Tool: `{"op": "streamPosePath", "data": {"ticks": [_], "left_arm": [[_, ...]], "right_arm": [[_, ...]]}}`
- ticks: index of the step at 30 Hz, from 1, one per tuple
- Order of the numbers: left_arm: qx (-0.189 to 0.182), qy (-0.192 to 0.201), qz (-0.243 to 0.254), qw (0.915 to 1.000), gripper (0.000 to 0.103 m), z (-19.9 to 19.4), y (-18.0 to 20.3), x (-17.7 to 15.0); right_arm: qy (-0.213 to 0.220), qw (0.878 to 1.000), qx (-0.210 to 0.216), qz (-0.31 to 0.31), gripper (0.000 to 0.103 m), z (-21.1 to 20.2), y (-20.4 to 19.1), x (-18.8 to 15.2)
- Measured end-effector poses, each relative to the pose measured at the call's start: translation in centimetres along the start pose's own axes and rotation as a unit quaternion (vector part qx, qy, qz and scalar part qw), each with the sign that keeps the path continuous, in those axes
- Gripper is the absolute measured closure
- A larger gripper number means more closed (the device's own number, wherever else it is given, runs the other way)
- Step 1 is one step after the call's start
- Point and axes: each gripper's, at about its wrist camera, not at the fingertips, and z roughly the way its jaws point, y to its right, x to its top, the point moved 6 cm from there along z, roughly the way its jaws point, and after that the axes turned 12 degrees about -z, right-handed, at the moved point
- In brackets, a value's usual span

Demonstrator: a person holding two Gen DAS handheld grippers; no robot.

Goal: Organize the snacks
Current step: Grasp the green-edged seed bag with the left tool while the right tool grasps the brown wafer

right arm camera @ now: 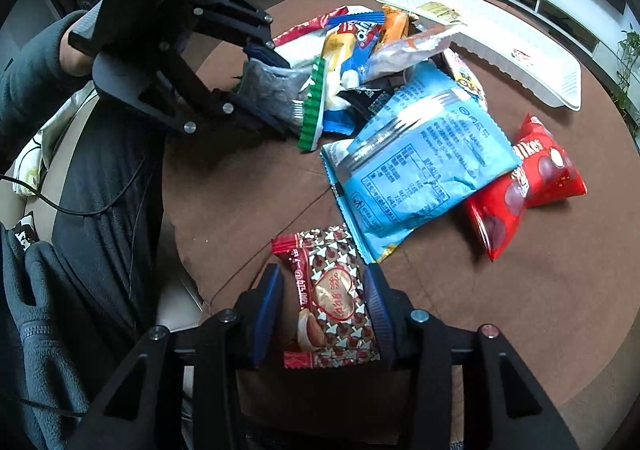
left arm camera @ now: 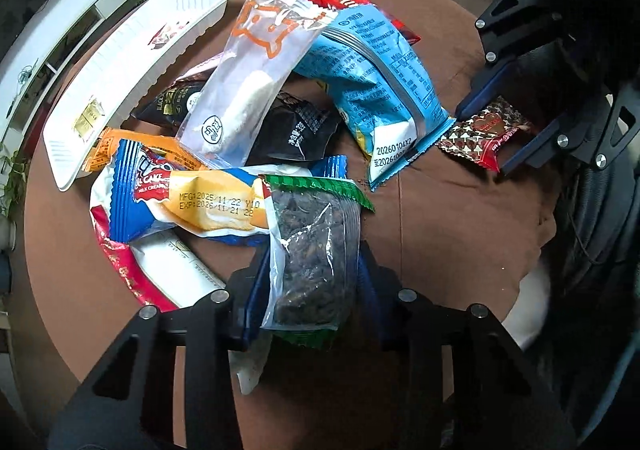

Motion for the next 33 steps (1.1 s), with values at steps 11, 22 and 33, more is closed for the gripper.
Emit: {"op": "streamPosePath", "data": {"ticks": [11,22,33], "left_arm": [[0.008,0.013,-0.026,0.9995,0.069,0.2,0.9,1.1],[-0.026,0.025,-0.053,0.9980,0.087,-1.1,3.1,-1.3],[-0.075,0.067,-0.117,0.9880,0.088,-3.6,2.6,-2.2]], "right_arm": [[-0.005,1.000,-0.007,0.003,0.056,0.5,-0.2,0.6],[-0.016,1.000,-0.007,-0.001,0.075,0.9,-0.7,0.6],[0.014,1.000,0.002,0.020,0.082,-0.1,-0.8,1.0]]}}
